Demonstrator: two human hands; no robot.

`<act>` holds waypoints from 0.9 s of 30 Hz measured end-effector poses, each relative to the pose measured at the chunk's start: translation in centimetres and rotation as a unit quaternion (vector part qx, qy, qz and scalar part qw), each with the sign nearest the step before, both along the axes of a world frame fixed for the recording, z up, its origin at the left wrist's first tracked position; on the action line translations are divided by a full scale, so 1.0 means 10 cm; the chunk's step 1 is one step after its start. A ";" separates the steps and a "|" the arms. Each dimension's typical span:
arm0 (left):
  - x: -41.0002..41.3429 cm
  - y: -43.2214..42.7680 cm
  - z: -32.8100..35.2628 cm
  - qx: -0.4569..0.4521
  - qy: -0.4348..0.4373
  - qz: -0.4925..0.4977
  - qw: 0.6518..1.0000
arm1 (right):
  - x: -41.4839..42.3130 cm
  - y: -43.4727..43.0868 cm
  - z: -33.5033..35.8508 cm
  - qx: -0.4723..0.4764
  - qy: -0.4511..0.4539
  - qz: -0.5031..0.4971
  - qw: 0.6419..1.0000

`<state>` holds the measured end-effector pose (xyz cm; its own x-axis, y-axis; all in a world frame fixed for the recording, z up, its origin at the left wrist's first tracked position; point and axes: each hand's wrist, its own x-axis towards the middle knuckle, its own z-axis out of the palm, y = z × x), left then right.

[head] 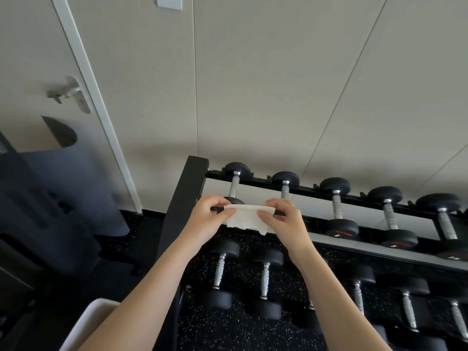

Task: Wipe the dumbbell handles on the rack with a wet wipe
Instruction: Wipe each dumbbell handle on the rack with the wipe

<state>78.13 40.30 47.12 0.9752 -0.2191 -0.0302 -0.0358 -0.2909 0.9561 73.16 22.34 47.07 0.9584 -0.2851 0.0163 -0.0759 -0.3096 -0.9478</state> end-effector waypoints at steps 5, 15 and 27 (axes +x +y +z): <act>0.21 -0.06 -0.04 -0.090 0.067 -0.017 0.994 | 0.14 0.03 -0.08 0.137 0.006 -0.004 0.991; 0.64 -0.45 -0.30 -0.110 0.104 0.055 0.987 | 0.63 -0.14 -0.37 0.162 0.000 -0.113 0.980; 1.25 -1.32 -0.35 -0.161 0.129 0.072 0.976 | 1.45 -0.63 -0.57 -0.040 -0.071 -0.089 0.993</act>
<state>90.65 27.12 43.59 0.9657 -0.1192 -0.2307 0.2372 0.0425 0.9705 87.63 16.08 41.41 0.8797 -0.4417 0.1761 -0.0040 -0.3772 -0.9261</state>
